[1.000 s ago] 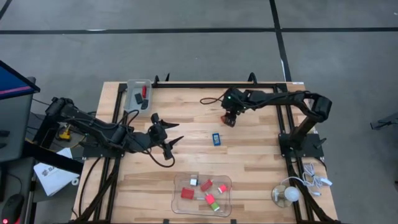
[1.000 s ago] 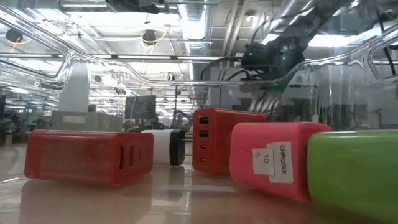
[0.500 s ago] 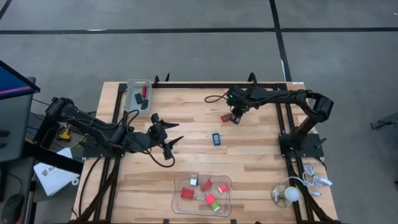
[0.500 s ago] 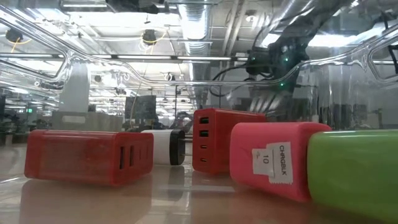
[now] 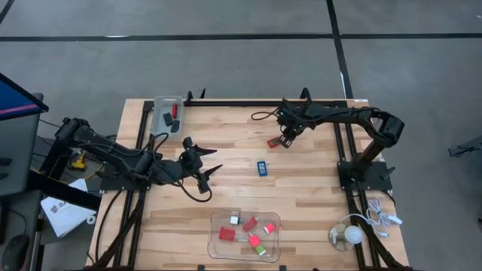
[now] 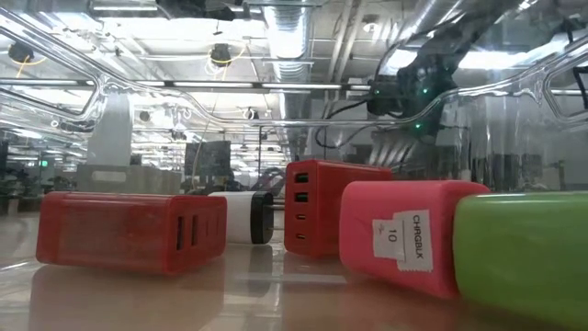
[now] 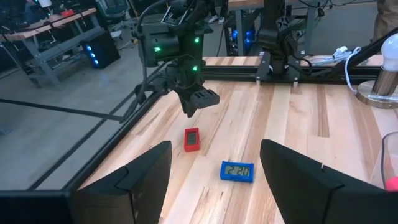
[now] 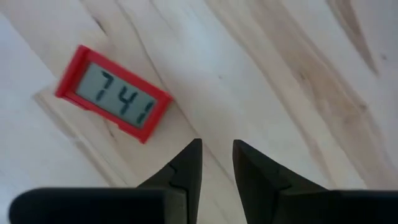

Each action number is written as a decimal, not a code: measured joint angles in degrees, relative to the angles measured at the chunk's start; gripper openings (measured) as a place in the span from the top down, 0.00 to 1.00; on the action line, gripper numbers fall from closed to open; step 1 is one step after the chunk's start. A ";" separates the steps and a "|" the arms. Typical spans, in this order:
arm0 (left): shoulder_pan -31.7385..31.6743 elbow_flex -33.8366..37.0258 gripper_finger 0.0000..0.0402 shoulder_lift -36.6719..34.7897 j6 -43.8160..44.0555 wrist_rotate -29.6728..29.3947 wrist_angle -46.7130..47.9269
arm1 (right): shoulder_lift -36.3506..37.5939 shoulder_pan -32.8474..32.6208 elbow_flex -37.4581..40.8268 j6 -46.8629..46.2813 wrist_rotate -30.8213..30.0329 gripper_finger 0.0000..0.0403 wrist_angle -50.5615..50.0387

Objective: Pick & Place Office items
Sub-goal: Put the red digital clock into the gray bin

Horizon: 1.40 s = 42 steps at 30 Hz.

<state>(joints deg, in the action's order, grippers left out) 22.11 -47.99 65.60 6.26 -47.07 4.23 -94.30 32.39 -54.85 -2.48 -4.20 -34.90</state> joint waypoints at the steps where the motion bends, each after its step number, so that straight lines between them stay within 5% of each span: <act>1: 0.00 0.00 0.40 0.00 0.00 0.00 0.00 | -0.68 -0.23 -0.04 -0.27 0.09 0.79 0.56; 15: 0.15 -0.02 0.40 0.00 0.00 0.02 0.00 | -10.87 -4.75 -5.53 0.98 0.08 0.80 2.02; 23: 0.15 -0.02 0.40 0.02 0.00 0.02 0.47 | -13.67 -12.31 -12.34 -0.53 12.02 0.80 8.15; 33: -0.13 -0.12 0.40 0.47 3.36 0.66 7.38 | -12.19 -16.04 -17.50 -0.16 6.56 0.79 -0.01; 36: -1.12 -0.04 0.40 2.44 6.30 4.39 10.79 | -9.14 -15.54 -17.50 -0.19 2.40 0.79 -3.82; 42: -6.77 -0.09 0.35 9.93 3.95 15.08 2.62 | 0.14 -14.55 -17.48 -1.70 -2.07 0.67 -8.50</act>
<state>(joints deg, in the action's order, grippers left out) 15.34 -48.07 75.54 10.22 -31.99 6.84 -94.16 17.85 -72.34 -4.18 -6.27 -43.40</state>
